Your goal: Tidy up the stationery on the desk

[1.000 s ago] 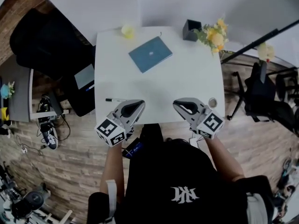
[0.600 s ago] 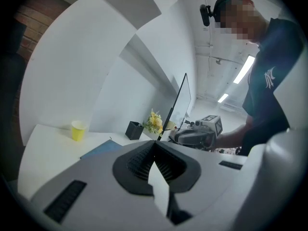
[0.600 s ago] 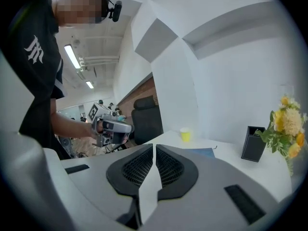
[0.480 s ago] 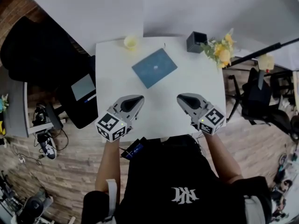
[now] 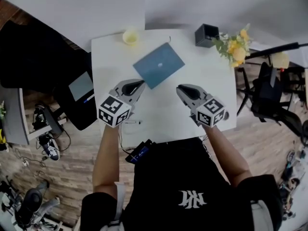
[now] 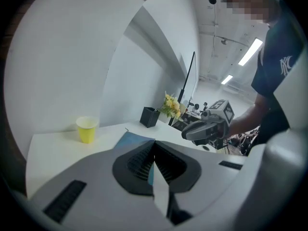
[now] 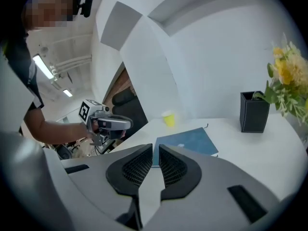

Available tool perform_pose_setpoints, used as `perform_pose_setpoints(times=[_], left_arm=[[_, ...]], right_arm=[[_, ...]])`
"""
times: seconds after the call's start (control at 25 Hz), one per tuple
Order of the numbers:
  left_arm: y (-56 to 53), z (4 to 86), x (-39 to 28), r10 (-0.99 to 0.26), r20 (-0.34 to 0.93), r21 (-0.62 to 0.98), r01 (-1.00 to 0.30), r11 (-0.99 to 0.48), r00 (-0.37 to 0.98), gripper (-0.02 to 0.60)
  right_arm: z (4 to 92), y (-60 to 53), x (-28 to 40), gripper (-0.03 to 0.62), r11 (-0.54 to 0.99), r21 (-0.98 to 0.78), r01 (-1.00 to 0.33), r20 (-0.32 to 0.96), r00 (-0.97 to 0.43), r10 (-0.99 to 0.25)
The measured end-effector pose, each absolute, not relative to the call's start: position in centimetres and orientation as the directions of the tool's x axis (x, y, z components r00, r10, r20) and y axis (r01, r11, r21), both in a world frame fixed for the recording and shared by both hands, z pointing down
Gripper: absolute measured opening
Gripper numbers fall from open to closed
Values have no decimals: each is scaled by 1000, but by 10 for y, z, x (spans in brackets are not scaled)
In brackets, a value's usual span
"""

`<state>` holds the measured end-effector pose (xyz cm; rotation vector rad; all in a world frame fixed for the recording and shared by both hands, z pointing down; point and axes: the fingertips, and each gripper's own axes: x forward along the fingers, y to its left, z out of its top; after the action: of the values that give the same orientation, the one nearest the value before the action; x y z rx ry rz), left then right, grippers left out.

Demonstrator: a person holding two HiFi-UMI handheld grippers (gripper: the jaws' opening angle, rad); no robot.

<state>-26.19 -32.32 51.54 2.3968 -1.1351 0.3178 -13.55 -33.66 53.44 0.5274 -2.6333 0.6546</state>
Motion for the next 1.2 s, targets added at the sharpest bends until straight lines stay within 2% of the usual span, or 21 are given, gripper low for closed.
perform_pose_setpoints(times=[0.36,0.48,0.6,0.76,0.84,1.2], left_arm=[[-394,561,-279,-625,513,322,-807,-495,588,5],[-409,576,-283,-593,550,321,-804,-500,588,12],[-425,593,-284,-557,593,305,-802,-513,581,51],[-445,609,-284,-506,646,284,-795,-536,572,75],[-453,614,-285,-481,668,278,-790,-546,567,81],[-464,642,-278,-347,753,278,-749,-602,559,103]], right_arm=[[585,-375,-148,56,707,-502,-499,443,-850,-285],[596,-378,-158,138,647,-563,-514,443,-849,-288],[607,-380,-164,152,527,-660,-536,436,-844,-313],[623,-384,-162,152,288,-766,-574,455,-802,-387],[630,-381,-163,152,224,-769,-599,486,-774,-406],[646,-391,-150,152,103,-712,-695,590,-671,-449]])
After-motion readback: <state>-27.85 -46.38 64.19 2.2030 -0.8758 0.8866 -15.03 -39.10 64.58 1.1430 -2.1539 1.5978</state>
